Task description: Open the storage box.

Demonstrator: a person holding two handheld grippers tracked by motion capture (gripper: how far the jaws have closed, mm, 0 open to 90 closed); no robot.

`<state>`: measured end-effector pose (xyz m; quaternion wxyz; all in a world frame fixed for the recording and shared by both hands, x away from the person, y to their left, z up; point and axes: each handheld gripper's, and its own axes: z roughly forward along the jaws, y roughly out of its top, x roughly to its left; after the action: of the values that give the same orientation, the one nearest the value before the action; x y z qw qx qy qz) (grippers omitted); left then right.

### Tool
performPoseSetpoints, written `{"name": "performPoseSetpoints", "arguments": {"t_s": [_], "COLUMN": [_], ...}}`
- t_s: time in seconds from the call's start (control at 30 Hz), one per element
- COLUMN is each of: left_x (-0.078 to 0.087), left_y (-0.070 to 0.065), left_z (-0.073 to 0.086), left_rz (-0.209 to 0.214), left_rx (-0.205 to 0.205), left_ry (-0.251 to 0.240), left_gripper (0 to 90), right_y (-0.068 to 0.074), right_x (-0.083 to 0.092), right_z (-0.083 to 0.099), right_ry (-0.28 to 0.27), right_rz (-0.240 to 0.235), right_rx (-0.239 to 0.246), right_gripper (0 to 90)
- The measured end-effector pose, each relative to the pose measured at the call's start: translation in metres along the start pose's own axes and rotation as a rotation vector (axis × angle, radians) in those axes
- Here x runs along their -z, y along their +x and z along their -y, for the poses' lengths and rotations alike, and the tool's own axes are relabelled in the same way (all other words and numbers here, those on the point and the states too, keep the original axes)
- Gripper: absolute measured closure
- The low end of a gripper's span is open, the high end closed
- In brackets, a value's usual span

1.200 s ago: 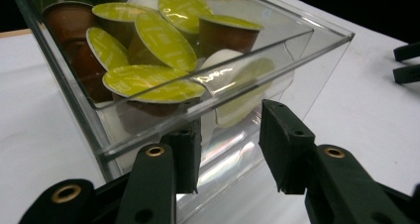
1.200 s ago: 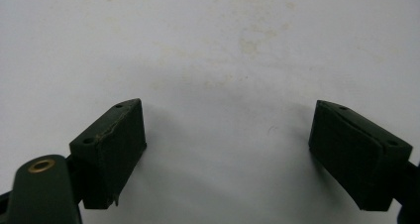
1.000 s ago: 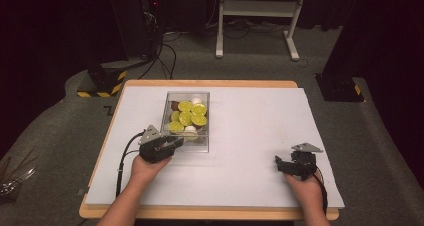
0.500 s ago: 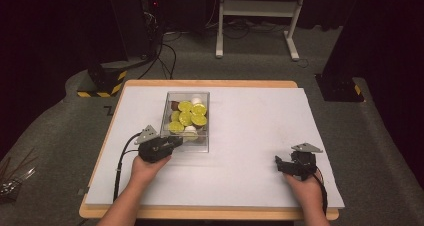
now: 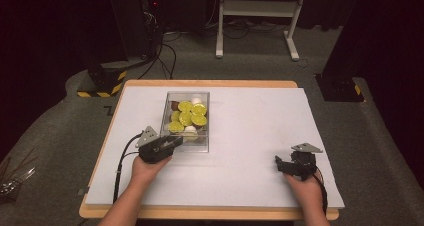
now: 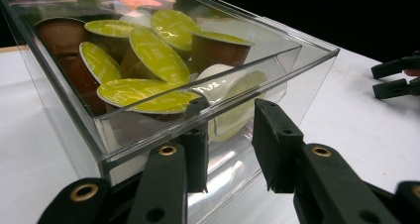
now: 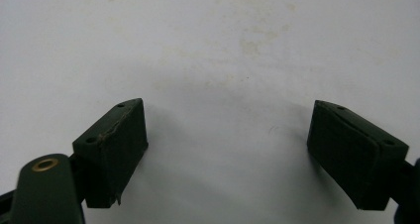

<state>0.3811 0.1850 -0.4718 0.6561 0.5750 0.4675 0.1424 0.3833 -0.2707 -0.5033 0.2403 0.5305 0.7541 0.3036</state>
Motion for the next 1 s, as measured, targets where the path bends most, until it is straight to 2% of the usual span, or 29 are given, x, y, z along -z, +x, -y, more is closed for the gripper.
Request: {"name": "performPoseSetpoints", "arguments": {"t_s": [0.17, 0.33, 0.47, 0.63, 0.8, 0.93, 1.0], "left_x": [0.0000, 0.0000, -0.0001, -0.0005, -0.0015, -0.0004, 0.0004], "left_y": [0.0014, 0.0025, 0.0036, 0.0013, 0.0019, 0.0030, 0.0036], "left_z": [-0.0019, -0.0024, -0.0026, -0.0009, -0.0009, 0.0005, 0.0006], "left_rz": [0.005, 0.016, 0.020, 0.006, 0.022, 0.026, 0.030], "left_rx": [0.029, 0.040, 0.038, 0.014, 0.054, 0.025, 0.033], "left_ry": [0.007, 0.008, 0.010, 0.002, 0.014, 0.017, 0.012], "left_gripper": [69.1, 71.5, 71.2, 69.3, 70.2, 71.7, 72.9], "right_y": [0.0000, 0.0001, 0.0001, 0.0001, 0.0001, 0.0002, 0.0002], "right_x": [0.0000, 0.0000, 0.0000, 0.0001, 0.0002, 0.0003, 0.0003], "right_z": [0.0000, 0.0000, 0.0000, 0.0001, 0.0001, 0.0002, 0.0002], "right_ry": [0.000, 0.000, 0.000, 0.000, -0.001, -0.001, -0.002], "right_rz": [0.000, 0.000, 0.000, 0.000, -0.002, -0.003, -0.003], "right_rx": [-0.001, 0.000, 0.000, 0.001, 0.001, 0.001, 0.001], "right_gripper": [15.6, 15.7, 15.7, 15.9, 16.2, 16.4, 16.6]}}
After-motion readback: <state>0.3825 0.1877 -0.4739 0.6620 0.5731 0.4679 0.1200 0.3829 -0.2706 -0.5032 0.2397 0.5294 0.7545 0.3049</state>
